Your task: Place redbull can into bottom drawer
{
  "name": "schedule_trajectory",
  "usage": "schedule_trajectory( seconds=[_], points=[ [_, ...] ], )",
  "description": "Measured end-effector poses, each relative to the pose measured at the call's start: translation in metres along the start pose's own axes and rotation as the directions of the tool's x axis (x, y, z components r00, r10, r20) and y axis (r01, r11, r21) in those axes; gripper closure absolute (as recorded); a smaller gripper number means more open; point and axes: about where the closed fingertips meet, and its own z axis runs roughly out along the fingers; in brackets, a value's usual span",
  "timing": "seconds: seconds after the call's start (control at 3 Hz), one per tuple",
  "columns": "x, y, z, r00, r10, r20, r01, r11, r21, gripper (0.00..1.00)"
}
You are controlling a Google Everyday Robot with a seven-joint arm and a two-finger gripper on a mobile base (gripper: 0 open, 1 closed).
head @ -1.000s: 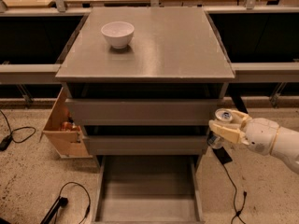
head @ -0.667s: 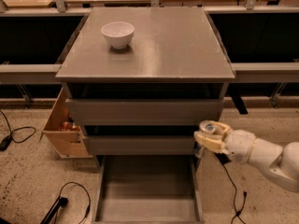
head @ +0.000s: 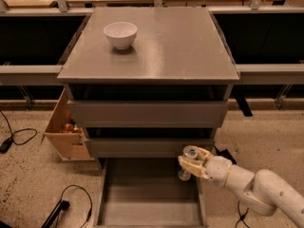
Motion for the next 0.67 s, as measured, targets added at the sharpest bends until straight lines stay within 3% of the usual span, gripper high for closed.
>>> schedule_trajectory(
  seconds=[0.33, 0.67],
  points=[
    [0.0454, 0.0142, 0.0199, 1.000, 0.016, 0.012, -0.016, 0.9998, -0.014, 1.00],
    [0.0455, 0.0142, 0.0200, 1.000, 0.016, 0.012, -0.016, 0.9998, -0.014, 1.00]
  ],
)
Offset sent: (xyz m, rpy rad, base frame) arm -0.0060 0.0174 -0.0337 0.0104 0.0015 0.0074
